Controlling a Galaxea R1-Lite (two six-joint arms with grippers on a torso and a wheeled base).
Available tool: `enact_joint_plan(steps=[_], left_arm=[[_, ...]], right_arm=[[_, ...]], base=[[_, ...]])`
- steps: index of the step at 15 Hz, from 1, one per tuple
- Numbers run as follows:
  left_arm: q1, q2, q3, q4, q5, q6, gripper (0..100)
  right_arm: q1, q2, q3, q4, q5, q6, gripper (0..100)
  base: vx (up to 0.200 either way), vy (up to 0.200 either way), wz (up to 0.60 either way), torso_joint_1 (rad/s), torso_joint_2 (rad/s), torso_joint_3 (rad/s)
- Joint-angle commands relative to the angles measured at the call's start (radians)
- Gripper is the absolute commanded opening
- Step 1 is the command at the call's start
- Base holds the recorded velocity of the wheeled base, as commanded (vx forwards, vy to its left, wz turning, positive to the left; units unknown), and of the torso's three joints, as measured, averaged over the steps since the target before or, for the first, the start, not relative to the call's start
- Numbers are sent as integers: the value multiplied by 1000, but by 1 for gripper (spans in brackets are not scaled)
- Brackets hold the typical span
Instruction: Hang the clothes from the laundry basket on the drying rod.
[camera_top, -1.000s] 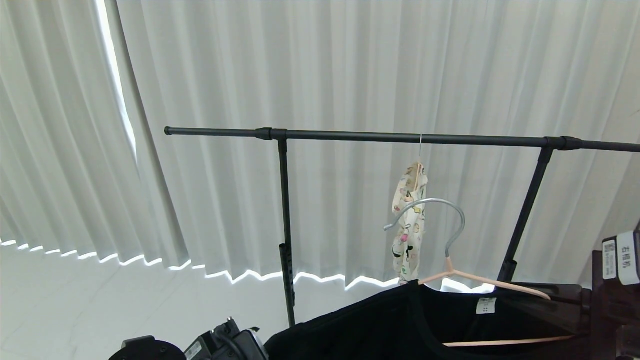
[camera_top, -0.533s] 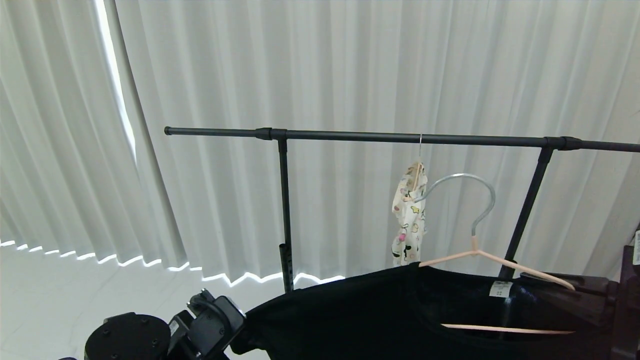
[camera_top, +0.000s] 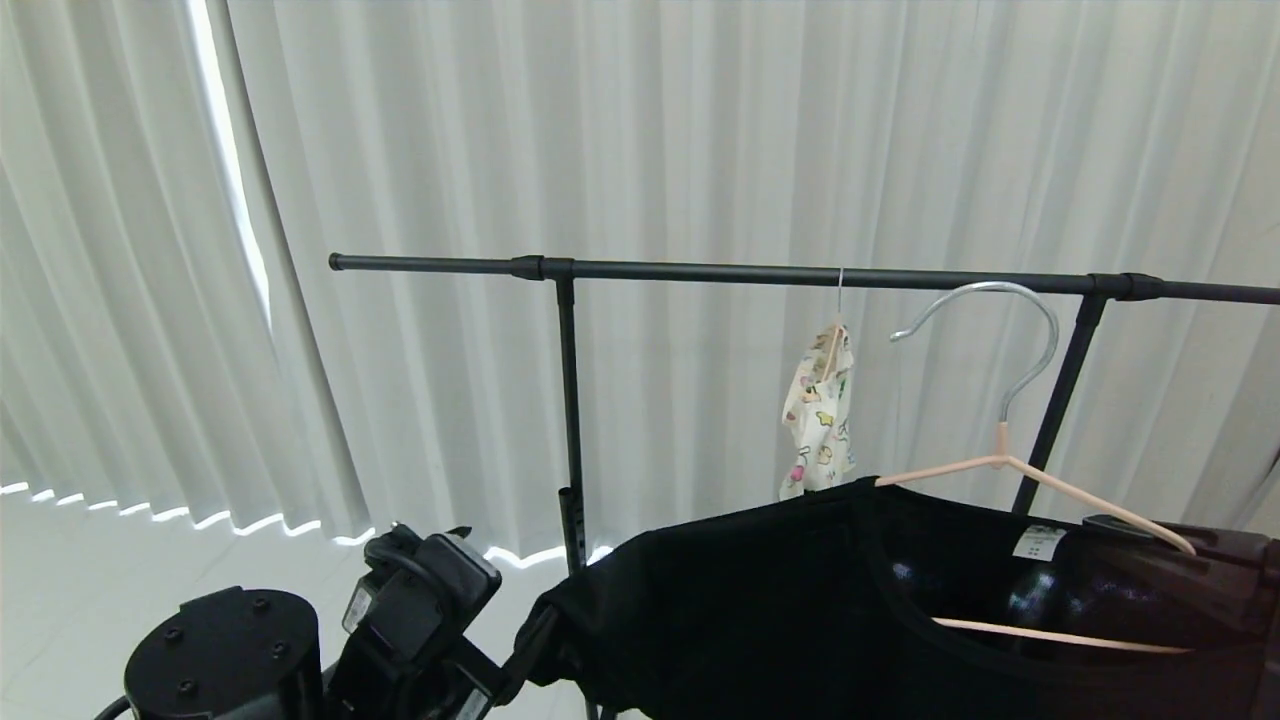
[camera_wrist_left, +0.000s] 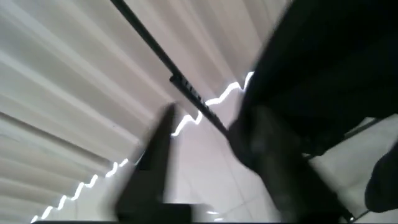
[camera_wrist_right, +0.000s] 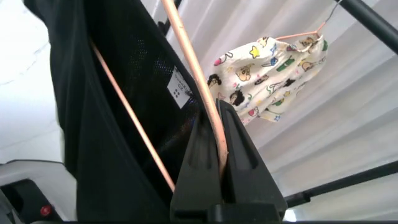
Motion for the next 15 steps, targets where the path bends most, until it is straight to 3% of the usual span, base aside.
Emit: enact_joint_plan(steps=[1, 2, 4, 6, 9, 12, 15], left_arm=[[0, -9, -37, -47, 1, -17, 100], [6, -9, -92, -83, 13, -20, 100], [63, -15, -199, -90, 117, -9, 100], [104, -18, -239, -90, 165, -11, 100], [107, -33, -233, -89, 168, -13, 100], [181, -41, -201, -89, 170, -13, 100], [242, -101, -52, -87, 168, -20, 100]], right_arm=[[-65, -15, 0, 0, 2, -1, 0], [-136, -30, 3, 1, 5, -1, 0], [-265, -56, 4, 29, 5, -2, 0], [-320, -76, 1, 98, 5, -2, 0], [-348, -81, 3, 112, 1, -1, 0], [-509, -84, 9, 170, 1, -2, 0], [-644, -81, 9, 198, -6, -10, 0]], base=[[0, 0, 0, 0, 0, 0], [0, 0, 0, 0, 0, 0], [0, 0, 0, 0, 0, 0], [0, 0, 0, 0, 0, 0], [0, 0, 0, 0, 0, 0], [0, 0, 0, 0, 0, 0], [0, 0, 0, 0, 0, 0]])
